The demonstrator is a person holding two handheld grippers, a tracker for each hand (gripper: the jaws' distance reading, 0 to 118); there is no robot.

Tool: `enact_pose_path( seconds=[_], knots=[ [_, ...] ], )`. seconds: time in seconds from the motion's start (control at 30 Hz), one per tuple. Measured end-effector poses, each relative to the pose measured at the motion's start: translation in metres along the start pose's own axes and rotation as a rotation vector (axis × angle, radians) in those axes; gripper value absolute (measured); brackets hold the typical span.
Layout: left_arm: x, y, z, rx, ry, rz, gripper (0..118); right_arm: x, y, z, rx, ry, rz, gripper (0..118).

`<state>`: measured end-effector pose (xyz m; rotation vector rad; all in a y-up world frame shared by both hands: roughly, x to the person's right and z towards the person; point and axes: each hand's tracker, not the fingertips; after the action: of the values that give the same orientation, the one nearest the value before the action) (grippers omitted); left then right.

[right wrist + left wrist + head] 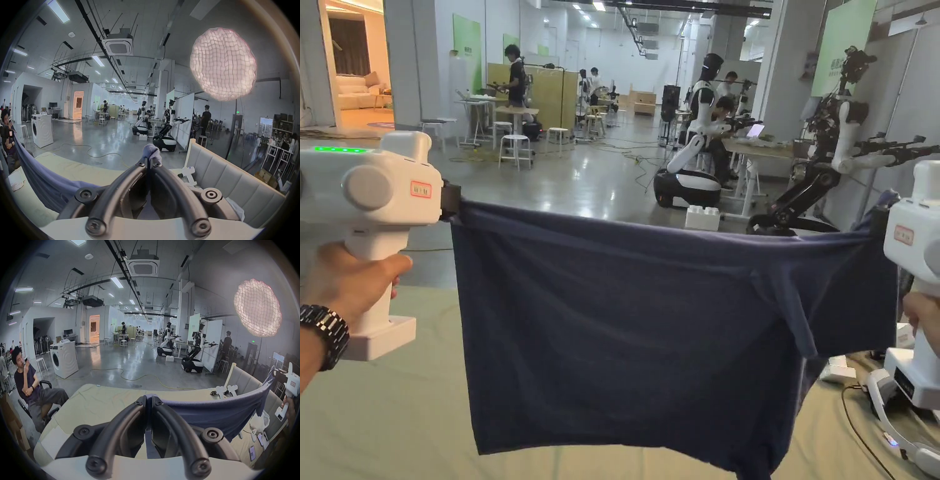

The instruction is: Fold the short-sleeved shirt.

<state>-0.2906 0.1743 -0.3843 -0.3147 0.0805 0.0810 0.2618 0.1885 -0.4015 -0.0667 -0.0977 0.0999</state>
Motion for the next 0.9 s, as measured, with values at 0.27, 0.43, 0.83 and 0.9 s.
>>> enact_pose_path(
  seconds=[0.27, 0.43, 0.83, 0.9],
  knots=[
    [-0.011, -0.015, -0.013, -0.022, 0.016, -0.029, 8, -0.012, -0.009, -0.006, 0.005, -0.006, 0.066, 2],
    [-0.021, -0.083, -0.015, -0.099, -0.003, 0.007, 8, -0.017, -0.069, 0.008, -0.070, 0.002, 0.077, 2],
    [-0.033, -0.264, 0.059, -0.269, -0.064, 0.174, 8, -0.003, -0.212, 0.102, -0.256, 0.006, 0.109, 2],
    [-0.034, -0.276, 0.081, -0.277, -0.069, 0.176, 8, 0.001, -0.217, 0.121, -0.272, 0.019, 0.101, 2]
  ],
)
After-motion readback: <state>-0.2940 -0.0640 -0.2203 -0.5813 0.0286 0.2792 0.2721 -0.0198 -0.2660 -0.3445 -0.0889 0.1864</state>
